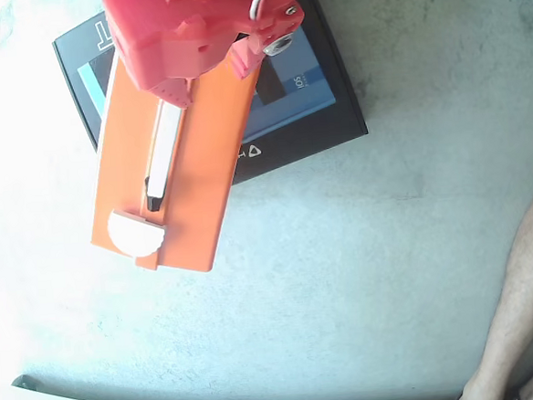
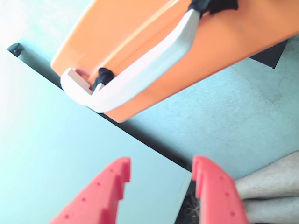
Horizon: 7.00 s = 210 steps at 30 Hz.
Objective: Grab the white handle of the orange box
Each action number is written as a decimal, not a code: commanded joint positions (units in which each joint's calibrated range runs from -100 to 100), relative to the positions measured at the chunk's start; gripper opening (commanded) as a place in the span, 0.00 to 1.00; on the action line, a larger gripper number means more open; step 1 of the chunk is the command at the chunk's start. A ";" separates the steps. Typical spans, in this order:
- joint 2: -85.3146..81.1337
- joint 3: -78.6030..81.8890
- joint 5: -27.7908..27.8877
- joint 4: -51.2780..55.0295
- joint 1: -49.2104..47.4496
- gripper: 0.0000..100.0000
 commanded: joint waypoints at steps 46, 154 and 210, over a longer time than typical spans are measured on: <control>2.33 -14.12 -4.27 20.45 -6.27 0.35; 29.99 -40.52 15.06 37.20 -2.01 0.01; -0.71 -18.28 15.16 120.11 4.50 0.02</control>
